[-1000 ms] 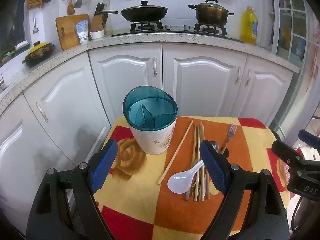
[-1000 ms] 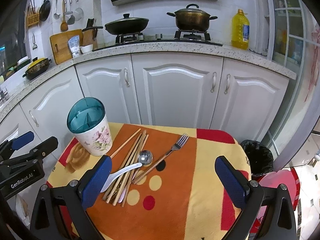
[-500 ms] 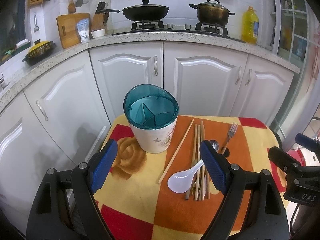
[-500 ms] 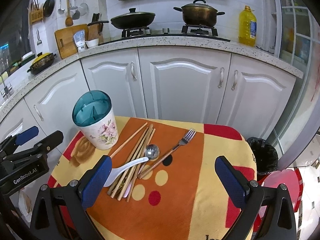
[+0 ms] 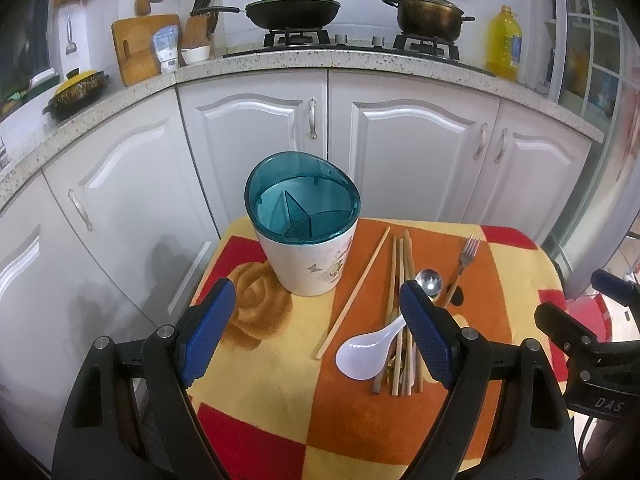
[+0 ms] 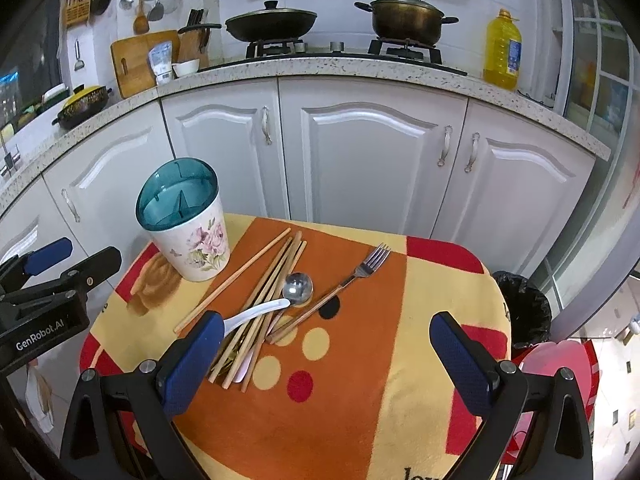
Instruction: Organize utensils
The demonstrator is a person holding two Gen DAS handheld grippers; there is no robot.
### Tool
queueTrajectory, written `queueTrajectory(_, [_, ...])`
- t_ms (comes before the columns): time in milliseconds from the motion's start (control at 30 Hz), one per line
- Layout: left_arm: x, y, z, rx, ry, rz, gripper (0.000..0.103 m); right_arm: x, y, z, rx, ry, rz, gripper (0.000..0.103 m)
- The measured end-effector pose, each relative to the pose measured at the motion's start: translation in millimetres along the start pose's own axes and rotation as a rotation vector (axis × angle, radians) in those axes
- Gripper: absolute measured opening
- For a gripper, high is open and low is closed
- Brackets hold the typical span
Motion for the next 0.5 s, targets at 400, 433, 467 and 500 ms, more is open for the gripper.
queueTrajectory(400, [7,5,-25,0.068,0.06,0.015,0.085,-12,14,-27,0.094,-0.061,-0.054,0.103])
queueTrajectory(433, [8,7,-29,0.084,0.073,0.016,0.085,-13,16,-31,0.106,-0.064,-0.057,0.103])
queueTrajectory(467, [8,9,-34,0.099,0.093,0.016,0.085,-14,18,-35,0.115,-0.073,-0.062,0.1])
queueTrajectory(500, [6,11,-38,0.106,0.107,0.014,0.085,-15,20,-41,0.129,-0.09,-0.071,0.099])
Point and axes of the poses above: each gripper's, at about its wrist camera, not at the fingertips, and z roughly against the way its jaws point, x to its left, y to its underside, the point moved 10 cm from there along -z, roughly the way its jaws point, and after that the axes turned 12 degrees about x, right-handed, at the moved point
